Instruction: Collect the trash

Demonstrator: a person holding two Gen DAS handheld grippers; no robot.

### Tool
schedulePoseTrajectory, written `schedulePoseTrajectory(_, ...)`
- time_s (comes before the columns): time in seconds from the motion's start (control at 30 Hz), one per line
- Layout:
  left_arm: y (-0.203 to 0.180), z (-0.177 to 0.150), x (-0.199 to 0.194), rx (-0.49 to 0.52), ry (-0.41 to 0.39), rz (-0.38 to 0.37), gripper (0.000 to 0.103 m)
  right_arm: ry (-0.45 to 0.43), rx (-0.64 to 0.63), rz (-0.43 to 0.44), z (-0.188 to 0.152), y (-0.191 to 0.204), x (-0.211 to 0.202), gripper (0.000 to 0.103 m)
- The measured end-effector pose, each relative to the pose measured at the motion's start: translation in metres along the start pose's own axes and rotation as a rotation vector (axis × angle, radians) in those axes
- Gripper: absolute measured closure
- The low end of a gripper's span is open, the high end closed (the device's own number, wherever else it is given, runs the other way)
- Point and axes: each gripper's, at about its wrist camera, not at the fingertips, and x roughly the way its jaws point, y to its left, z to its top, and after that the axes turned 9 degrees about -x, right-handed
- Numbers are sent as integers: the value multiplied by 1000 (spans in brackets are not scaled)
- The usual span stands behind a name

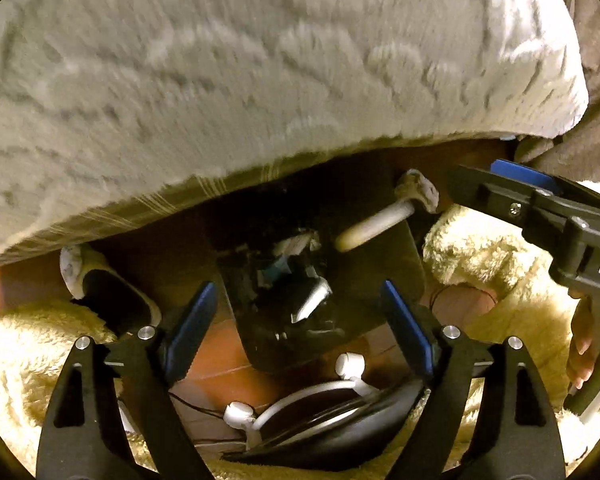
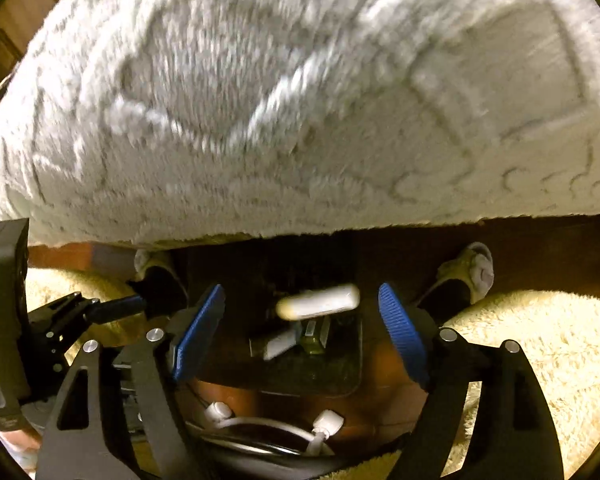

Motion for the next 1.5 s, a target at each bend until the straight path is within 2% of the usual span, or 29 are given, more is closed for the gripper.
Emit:
schedulePoseTrajectory(0.17, -5, 2, -33, 0, -95, 11, 21, -75, 6, -22, 0, -2, -31, 11)
schedulePoseTrajectory(0.3, -7, -2, -73, -3, -205, 31, 16, -168, -2, -62, -9, -1, -66, 3)
schedulePoseTrajectory(0.4, -10, -5, -107, -2, -297, 53, 12, -231, -13, -99, -13, 2, -91, 3)
schedulePoseTrajectory(0.47, -13, -6, -139, -3, -385, 75, 8, -291, -25, -146, -11, 6, -116, 3)
schedulePoseTrajectory(0.6, -18, -7, -199, -16, -541, 105, 8, -430, -44, -271, -10, 8, -171, 3)
schedulePoseTrajectory(0.67, -21, -10, -229, -19, -628, 121, 8, -510, -45, -310, -10, 15, -199, 3)
schedulePoseTrajectory(0.77, -22, -15, -262, -31, -717, 130, 8, -579, -34, -359, -11, 14, -231, 3)
schedulePoseTrajectory(0.93, -21, -18, -298, -50, -805, 145, 8, -681, -42, -362, -10, 15, -279, 3)
schedulePoseTrajectory(1.03, -22, -21, -315, -56, -849, 143, 8, -718, -43, -371, -12, 16, -294, 3)
schedulePoseTrajectory(1.27, -30, -29, -347, -66, -949, 144, 8, -787, -32, -397, -15, 18, -317, 3)
schedulePoseTrajectory(1.5, -33, -37, -360, -58, -991, 149, 8, -827, -43, -422, -22, 23, -335, 3)
